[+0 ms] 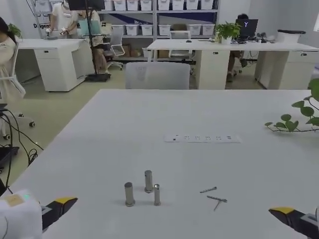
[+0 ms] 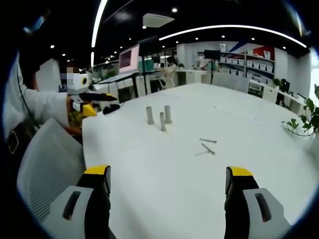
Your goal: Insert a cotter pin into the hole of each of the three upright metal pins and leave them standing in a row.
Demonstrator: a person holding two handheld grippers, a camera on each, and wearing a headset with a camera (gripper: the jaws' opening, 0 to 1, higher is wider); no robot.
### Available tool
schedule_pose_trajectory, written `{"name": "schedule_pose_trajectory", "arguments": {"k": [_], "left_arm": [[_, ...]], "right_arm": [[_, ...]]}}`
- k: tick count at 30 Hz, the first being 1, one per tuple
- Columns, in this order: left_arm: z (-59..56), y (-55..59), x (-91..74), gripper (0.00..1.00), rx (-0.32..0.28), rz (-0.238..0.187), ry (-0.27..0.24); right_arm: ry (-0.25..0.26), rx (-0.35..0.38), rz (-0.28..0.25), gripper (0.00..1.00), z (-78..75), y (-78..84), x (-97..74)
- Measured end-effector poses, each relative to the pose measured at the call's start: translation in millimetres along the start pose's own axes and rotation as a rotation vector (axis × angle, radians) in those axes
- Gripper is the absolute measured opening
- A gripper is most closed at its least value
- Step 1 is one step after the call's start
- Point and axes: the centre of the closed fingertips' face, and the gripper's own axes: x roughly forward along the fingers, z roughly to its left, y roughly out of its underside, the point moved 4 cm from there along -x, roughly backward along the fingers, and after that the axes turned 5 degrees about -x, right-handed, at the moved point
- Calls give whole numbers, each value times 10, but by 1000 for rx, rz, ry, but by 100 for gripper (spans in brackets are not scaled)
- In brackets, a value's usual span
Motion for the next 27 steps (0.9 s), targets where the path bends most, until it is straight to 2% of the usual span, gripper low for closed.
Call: {"name": "schedule_pose_trajectory", "arguments": {"k": [7, 14, 21, 27], "left_arm": [[20, -6, 69, 97, 2, 5, 6], [83, 34, 186, 90, -2, 24, 14], [225, 40, 323, 77, 11, 30, -1], [389, 7, 440, 65, 5, 11, -26]], "right_arm": [[2, 0, 3, 97, -21, 5, 13], [2, -1, 10, 97, -45, 8, 29], [0, 4, 17, 96, -75, 8, 43], [4, 6, 27, 96, -87, 18, 59]]}}
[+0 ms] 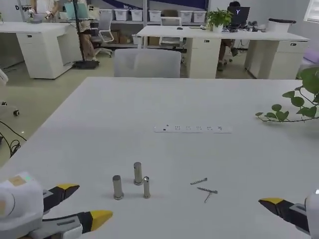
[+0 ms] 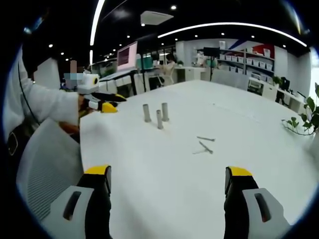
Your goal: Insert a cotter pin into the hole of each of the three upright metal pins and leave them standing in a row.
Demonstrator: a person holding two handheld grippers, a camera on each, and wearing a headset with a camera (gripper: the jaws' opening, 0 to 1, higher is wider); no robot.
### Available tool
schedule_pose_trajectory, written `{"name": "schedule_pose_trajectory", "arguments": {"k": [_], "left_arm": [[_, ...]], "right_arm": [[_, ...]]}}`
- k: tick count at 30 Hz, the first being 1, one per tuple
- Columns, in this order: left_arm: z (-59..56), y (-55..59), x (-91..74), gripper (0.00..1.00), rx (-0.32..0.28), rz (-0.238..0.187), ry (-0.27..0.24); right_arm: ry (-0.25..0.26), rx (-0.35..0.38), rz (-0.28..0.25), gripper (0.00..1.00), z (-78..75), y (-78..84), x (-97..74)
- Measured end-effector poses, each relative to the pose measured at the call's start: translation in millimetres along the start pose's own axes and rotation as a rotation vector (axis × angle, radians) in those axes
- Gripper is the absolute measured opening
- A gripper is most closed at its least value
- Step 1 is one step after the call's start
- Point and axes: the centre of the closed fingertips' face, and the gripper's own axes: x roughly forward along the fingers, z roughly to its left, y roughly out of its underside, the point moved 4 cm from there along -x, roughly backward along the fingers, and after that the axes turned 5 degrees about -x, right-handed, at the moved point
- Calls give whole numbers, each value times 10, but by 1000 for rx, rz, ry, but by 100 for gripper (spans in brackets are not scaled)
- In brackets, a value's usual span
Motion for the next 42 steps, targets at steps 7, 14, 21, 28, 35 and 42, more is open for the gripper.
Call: {"name": "schedule_pose_trajectory", "arguments": {"k": [7, 14, 21, 28, 35, 42], "left_arm": [[97, -12, 190, 51, 17, -5, -8], [172, 37, 402, 47, 17, 8, -10], [239, 129, 566, 42, 5, 13, -17], [252, 151, 722, 35, 0, -8, -2], [222, 167, 845, 30, 8, -11, 13], [227, 202, 938, 25, 6, -6, 21]], "right_arm": [[8, 9, 4, 96, -24, -16, 9], [10, 12, 10, 96, -26, -26, 21], [8, 12, 21, 96, -19, -46, 45], [12, 16, 29, 96, -63, -69, 55], [13, 16, 30, 96, -73, -86, 72], [15, 18, 36, 96, -69, -84, 76]]}}
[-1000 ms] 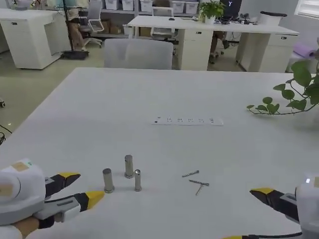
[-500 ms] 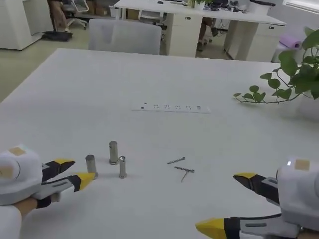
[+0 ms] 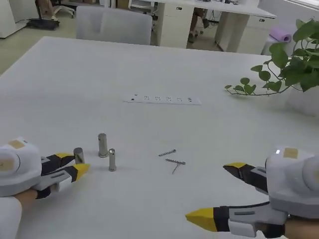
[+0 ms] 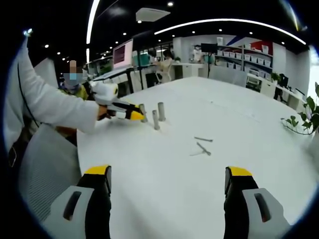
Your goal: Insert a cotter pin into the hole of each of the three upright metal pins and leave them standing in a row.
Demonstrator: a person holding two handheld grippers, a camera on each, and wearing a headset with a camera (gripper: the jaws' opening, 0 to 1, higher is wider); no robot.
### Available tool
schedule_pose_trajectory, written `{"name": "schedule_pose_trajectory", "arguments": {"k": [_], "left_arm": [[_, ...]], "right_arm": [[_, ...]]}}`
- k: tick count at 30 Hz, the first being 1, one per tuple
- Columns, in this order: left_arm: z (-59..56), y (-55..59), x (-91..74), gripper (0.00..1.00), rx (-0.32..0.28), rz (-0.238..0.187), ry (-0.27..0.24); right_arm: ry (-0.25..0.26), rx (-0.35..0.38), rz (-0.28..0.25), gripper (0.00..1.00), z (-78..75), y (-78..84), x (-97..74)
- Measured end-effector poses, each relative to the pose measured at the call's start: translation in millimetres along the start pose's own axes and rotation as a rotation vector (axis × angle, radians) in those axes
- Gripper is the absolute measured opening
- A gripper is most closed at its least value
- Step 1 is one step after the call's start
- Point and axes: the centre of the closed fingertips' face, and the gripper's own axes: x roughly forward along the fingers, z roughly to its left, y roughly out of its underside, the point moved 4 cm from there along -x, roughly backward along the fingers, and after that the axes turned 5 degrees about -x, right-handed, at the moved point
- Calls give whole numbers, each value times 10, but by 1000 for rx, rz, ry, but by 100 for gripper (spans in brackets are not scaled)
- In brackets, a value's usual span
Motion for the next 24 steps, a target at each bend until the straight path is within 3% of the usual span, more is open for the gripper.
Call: {"name": "schedule_pose_trajectory", "arguments": {"k": [10, 17, 24], "left_arm": [[-35, 1, 51, 12, 40, 9, 21], [-30, 2, 46, 11, 53, 16, 18], [-45, 10, 28, 10, 79, 33, 47]], "right_arm": [[8, 3, 5, 95, -15, 13, -24], [8, 4, 3, 95, -11, 13, -15], [3, -4, 0, 95, 4, -12, -7]]}}
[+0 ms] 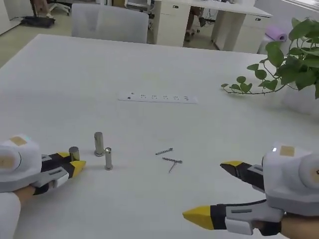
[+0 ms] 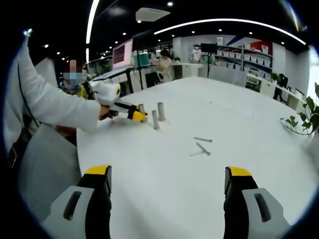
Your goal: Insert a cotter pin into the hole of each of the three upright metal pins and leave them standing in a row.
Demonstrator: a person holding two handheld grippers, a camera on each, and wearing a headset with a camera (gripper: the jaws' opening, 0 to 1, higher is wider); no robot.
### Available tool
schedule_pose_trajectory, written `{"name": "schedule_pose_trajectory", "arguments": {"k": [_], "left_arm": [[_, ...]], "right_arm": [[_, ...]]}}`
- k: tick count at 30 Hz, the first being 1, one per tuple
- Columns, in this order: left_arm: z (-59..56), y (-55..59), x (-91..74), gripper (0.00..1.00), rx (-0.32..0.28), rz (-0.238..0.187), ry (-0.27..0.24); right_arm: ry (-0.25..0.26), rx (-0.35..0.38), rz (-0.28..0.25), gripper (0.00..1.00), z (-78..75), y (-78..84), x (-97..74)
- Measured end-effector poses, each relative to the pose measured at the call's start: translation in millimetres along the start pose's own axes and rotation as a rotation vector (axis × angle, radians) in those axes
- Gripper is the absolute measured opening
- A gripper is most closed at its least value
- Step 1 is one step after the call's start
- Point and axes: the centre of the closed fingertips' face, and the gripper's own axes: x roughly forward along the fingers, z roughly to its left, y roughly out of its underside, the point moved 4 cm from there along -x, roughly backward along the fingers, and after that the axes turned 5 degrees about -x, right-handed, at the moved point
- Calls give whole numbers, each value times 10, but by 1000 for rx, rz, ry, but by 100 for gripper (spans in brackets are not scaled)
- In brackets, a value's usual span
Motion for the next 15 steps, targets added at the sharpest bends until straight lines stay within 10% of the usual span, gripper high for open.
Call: {"name": "schedule_pose_trajectory", "arguments": {"k": [15], "left_arm": [[-266, -26, -124, 10, 48, 6, 78]], "right_arm": [[-15, -11, -12, 95, 25, -25, 14]]}}
